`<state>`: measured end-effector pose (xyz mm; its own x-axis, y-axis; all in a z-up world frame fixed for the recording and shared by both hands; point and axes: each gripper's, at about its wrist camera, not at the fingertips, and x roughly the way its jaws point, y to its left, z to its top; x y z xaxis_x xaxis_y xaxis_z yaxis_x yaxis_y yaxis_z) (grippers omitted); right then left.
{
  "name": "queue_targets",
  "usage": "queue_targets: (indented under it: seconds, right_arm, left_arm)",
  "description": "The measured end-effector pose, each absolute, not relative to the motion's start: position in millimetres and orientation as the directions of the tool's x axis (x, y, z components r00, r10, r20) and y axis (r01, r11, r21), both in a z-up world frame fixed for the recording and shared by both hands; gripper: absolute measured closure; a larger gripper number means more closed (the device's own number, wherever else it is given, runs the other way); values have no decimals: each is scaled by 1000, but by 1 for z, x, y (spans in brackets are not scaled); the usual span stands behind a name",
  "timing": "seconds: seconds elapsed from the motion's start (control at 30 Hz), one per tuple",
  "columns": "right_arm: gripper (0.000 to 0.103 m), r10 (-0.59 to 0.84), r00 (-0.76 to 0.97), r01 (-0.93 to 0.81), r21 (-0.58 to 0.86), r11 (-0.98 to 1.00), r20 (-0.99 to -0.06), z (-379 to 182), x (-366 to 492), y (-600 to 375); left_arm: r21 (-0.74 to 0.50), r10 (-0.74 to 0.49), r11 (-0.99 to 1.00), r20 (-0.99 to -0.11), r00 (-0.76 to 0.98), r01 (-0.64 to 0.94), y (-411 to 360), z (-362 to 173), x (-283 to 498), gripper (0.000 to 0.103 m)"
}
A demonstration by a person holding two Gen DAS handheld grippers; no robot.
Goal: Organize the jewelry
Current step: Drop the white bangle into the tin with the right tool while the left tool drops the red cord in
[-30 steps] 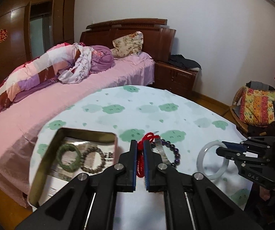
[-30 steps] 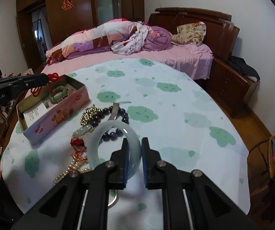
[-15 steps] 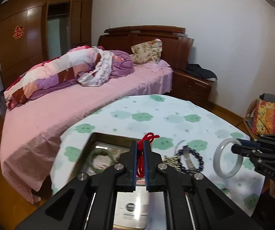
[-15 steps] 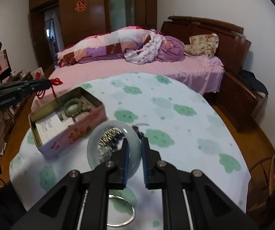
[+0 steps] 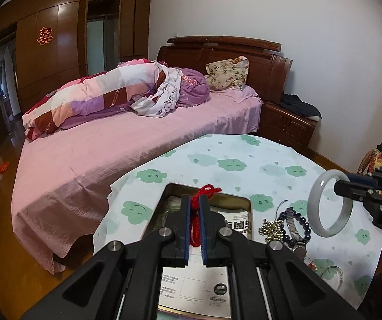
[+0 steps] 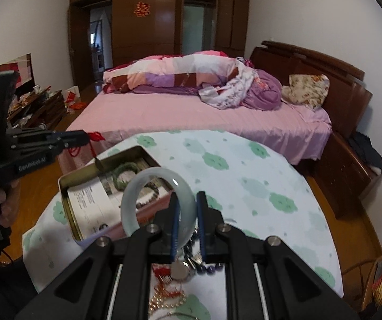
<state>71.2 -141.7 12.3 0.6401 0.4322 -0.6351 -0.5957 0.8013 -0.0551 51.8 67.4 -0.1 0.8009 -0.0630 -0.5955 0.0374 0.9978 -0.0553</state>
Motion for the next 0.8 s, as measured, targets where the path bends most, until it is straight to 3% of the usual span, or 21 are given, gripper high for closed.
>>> queue_targets:
  seconds: [0.8]
  right_arm:
    - [89, 462, 568, -667, -53, 743, -682, -8, 110, -68]
  left_arm:
    - [-52, -40, 999, -657, 753, 8, 88, -30, 94, 98]
